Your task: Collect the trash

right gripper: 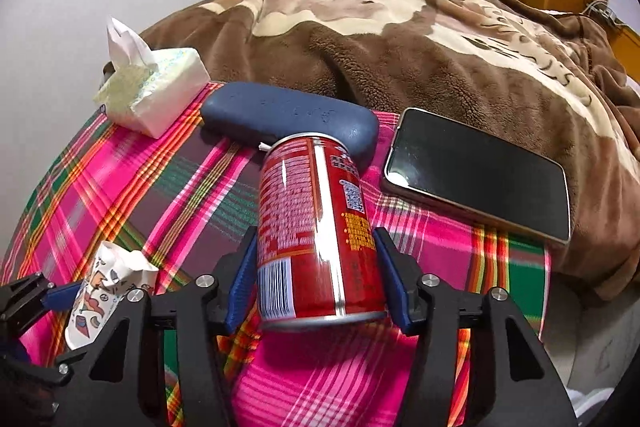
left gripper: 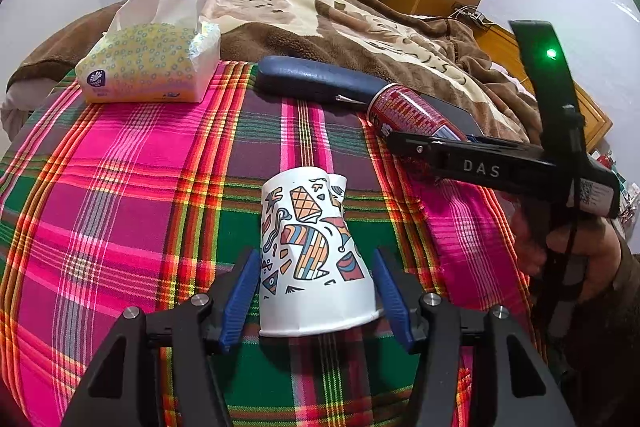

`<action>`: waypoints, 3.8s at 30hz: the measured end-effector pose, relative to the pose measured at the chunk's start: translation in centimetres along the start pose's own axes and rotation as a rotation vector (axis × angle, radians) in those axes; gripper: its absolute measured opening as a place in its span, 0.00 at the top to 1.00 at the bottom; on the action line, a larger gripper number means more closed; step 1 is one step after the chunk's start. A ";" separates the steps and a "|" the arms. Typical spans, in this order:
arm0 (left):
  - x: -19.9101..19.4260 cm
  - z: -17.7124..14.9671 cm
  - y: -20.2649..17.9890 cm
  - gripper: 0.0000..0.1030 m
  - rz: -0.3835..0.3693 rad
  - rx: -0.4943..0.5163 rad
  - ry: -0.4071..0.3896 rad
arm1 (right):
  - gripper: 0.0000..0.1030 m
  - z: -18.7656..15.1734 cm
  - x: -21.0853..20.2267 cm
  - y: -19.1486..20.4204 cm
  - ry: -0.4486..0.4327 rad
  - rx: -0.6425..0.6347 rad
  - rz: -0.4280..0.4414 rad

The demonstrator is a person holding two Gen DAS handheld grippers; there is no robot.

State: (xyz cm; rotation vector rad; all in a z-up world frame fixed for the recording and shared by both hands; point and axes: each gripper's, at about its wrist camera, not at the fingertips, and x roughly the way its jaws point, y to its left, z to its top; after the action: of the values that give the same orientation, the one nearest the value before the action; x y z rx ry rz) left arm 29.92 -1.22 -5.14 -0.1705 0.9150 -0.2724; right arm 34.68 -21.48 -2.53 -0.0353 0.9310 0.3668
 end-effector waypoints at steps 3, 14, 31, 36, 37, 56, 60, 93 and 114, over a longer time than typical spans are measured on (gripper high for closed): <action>-0.2 -0.1 -0.2 0.45 -0.005 -0.002 -0.001 | 0.47 -0.3 -0.5 -0.1 -0.016 0.024 0.010; -2.5 -0.6 -1.8 0.45 -0.016 0.013 -0.033 | 0.47 -2.4 -4.0 -0.4 -0.079 0.111 0.065; -7.2 -2.6 -7.6 0.45 -0.049 0.111 -0.078 | 0.47 -7.4 -11.9 -2.5 -0.179 0.201 0.009; -8.4 -3.1 -9.8 0.45 -0.059 0.146 -0.090 | 0.47 -8.8 -13.9 -3.7 -0.197 0.236 -0.008; -8.7 -3.2 -10.4 0.45 -0.058 0.158 -0.095 | 0.47 -9.2 -14.3 -3.9 -0.205 0.239 -0.016; -7.7 -6.2 -24.0 0.44 -0.188 0.343 -0.059 | 0.47 -17.2 -20.6 -12.3 -0.227 0.423 -0.226; -6.2 -6.7 -26.8 0.43 -0.223 0.370 -0.026 | 0.47 -18.5 -20.2 -14.1 -0.183 0.468 -0.262; -7.6 -9.5 -27.4 0.30 -0.170 0.382 -0.070 | 0.40 -21.6 -22.9 -11.5 -0.273 0.478 -0.339; -15.9 -15.9 -22.2 0.30 -0.025 0.345 -0.263 | 0.40 -24.7 -24.3 -4.1 -0.391 0.437 -0.373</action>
State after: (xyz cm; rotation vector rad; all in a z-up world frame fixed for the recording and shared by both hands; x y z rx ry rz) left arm 4.47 -18.06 3.10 0.0999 0.5944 -0.4161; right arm 3.73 -37.02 1.26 0.2530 0.5822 -0.1783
